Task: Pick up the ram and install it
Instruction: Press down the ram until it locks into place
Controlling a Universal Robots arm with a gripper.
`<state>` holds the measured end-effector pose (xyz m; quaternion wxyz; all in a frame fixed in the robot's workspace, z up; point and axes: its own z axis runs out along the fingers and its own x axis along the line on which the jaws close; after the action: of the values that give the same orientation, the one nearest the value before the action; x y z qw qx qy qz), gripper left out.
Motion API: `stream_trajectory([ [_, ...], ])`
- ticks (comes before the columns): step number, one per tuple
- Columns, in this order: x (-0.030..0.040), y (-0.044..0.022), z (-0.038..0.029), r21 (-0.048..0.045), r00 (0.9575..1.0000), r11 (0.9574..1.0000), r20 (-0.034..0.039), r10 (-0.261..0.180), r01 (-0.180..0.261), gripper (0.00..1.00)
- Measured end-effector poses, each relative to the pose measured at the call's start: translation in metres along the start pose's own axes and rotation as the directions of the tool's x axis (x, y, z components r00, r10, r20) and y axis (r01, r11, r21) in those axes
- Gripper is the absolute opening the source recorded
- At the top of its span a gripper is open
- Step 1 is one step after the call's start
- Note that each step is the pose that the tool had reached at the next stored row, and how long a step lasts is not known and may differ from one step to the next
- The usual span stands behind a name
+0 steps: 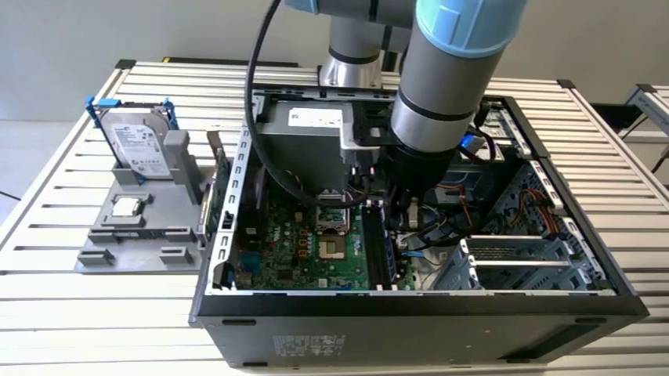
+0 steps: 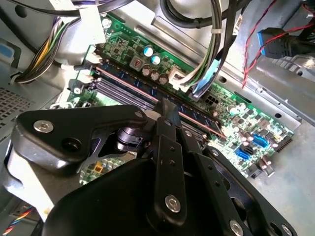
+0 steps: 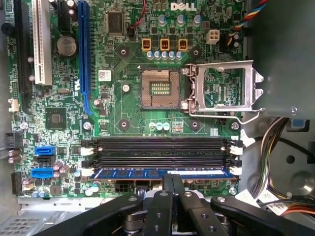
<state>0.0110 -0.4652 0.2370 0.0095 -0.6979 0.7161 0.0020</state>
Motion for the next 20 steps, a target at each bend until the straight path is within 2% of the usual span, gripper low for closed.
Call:
stream_trajectory([
  [4, 0.0001, 0.0, 0.0025, -0.0001, 1.0, 1.0, -0.0002, 0.0, 0.0, 0.0],
  [11, 0.0001, 0.0, 0.0029, 0.0, 1.0, 1.0, 0.0, 0.0, 0.0, 0.0],
  [20, 0.0002, 0.0001, 0.0093, 0.0, 1.0, 1.0, -0.0001, 0.0, 0.0, 0.0],
])
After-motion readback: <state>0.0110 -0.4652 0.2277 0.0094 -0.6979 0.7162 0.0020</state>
